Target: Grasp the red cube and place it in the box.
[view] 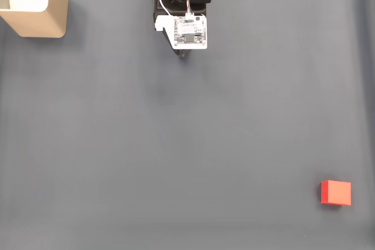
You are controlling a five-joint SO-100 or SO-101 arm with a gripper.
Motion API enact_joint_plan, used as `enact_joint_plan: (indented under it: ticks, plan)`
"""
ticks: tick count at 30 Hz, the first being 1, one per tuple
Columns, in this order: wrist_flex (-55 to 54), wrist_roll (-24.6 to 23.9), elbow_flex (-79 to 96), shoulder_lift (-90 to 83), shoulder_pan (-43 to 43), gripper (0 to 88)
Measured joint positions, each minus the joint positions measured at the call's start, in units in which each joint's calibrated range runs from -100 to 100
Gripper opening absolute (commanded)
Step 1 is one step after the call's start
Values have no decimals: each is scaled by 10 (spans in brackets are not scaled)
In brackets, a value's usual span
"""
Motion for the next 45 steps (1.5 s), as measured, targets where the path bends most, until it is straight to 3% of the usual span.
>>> enact_joint_plan:
  ticks: [6, 12, 23, 45]
  plan:
    - [-125, -2, -14, 31, 0, 0]
    - [-172, -3, -85, 123, -7, 0]
    - [-174, -4, -321, 340, -36, 0]
    - [-125, -4, -795, 762, -184, 0]
